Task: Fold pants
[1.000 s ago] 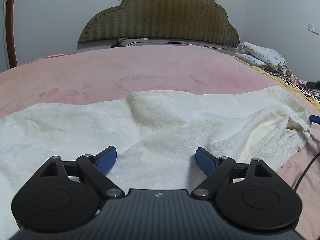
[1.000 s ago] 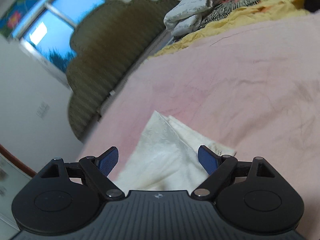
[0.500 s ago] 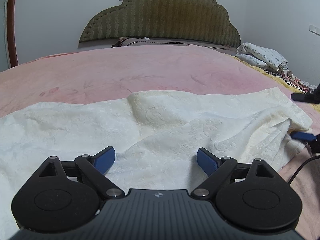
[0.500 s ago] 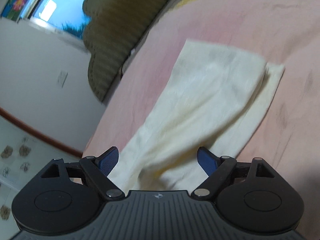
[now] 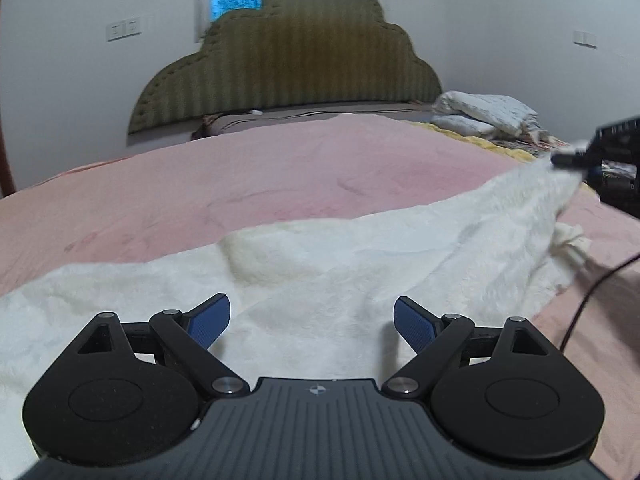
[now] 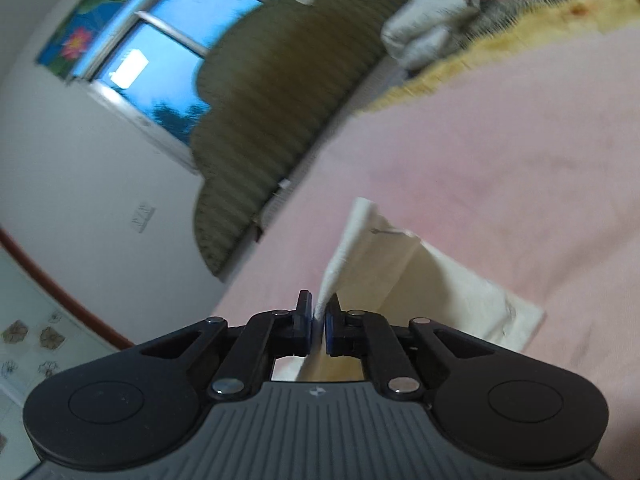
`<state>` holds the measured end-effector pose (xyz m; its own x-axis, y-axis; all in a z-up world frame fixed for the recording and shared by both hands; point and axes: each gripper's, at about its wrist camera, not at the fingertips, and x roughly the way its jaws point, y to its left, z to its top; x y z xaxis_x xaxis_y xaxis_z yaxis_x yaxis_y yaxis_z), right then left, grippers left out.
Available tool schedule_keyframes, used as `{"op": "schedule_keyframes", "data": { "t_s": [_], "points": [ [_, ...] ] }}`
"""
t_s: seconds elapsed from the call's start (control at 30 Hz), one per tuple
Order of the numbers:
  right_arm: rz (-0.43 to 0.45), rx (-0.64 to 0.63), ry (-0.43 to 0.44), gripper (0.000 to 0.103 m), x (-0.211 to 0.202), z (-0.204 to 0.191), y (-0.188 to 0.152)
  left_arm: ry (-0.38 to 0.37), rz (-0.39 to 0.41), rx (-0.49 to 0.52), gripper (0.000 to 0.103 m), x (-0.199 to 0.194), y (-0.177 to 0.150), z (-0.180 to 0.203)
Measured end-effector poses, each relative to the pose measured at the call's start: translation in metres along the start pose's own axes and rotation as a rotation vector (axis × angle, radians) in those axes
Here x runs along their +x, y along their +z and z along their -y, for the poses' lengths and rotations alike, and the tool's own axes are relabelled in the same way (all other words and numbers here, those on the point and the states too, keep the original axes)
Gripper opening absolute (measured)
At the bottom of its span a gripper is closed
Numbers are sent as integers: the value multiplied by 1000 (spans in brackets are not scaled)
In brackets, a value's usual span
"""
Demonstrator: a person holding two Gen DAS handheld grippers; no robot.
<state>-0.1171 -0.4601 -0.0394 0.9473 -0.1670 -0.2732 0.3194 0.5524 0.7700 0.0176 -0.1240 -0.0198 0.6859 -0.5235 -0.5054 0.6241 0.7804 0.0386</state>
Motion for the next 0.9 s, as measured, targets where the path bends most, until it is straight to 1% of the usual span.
{"op": "schedule_keyframes", "data": {
  "t_s": [0.03, 0.1, 0.13, 0.17, 0.23, 0.27, 0.33, 0.37, 0.4, 0.43, 0.5, 0.53, 0.57, 0.6, 0.63, 0.67, 0.7, 0.73, 0.77, 0.8, 0.83, 0.87, 0.9],
  "points": [
    [6, -35, -8, 7, -7, -4, 2, -16, 2, 5, 90, -2, 2, 2],
    [-22, -67, -71, 7, -13, 1, 3, -46, 5, 17, 90, -3, 5, 6],
    [-53, -70, -108, 7, -12, 9, 1, -56, 5, 25, 91, -3, 6, 8],
    [-113, -72, -160, 8, -5, 19, -2, -61, -1, 37, 91, -1, 5, 10],
    [-189, -48, -241, 10, 7, 37, -10, -58, -29, 68, 91, 6, 4, 14],
    [-195, -21, -229, 10, 7, 44, -13, -49, -51, 84, 91, 10, 3, 16],
    [-175, 16, -207, 11, 0, 48, -11, -29, -80, 108, 91, 14, 1, 16],
    [-155, -1, -214, 12, -4, 46, -8, -19, -77, 112, 91, 14, 2, 15],
    [-115, -40, -251, 14, -10, 41, -6, -9, -68, 110, 91, 12, 2, 12],
    [-49, -94, -319, 17, -16, 34, -1, -1, -56, 105, 91, 11, 4, 10],
    [112, -224, -446, 18, -30, 15, 0, 7, -43, 97, 91, 13, 9, 9],
    [162, -293, -463, 21, -33, 2, -2, 10, -42, 95, 91, 15, 11, 9],
    [151, -349, -430, 21, -30, -9, -4, 14, -43, 97, 91, 17, 13, 12],
    [83, -399, -374, 22, -19, -19, -8, 17, -46, 102, 91, 19, 15, 14],
    [-30, -431, -298, 32, -1, -27, -13, 20, -46, 109, 91, 21, 16, 16],
    [-142, -429, -223, 44, 18, -32, -20, 23, -42, 115, 91, 23, 17, 19],
    [-228, -408, -164, 47, 35, -33, -28, 26, -39, 124, 91, 25, 18, 21],
    [-286, -392, -136, 48, 51, -34, -36, 30, -39, 135, 91, 28, 17, 24],
    [-310, -401, -142, 48, 66, -35, -41, 37, -45, 146, 92, 31, 16, 26],
    [-312, -427, -170, 48, 77, -34, -44, 44, -60, 156, 92, 36, 14, 28],
    [-297, -447, -212, 48, 87, -31, -44, 55, -85, 164, 93, 41, 12, 29],
    [-261, -443, -255, 48, 92, -27, -39, 63, -114, 167, 93, 47, 11, 29],
    [-226, -410, -287, 48, 91, -24, -32, 61, -131, 159, 93, 49, 10, 27]
  ]
}}
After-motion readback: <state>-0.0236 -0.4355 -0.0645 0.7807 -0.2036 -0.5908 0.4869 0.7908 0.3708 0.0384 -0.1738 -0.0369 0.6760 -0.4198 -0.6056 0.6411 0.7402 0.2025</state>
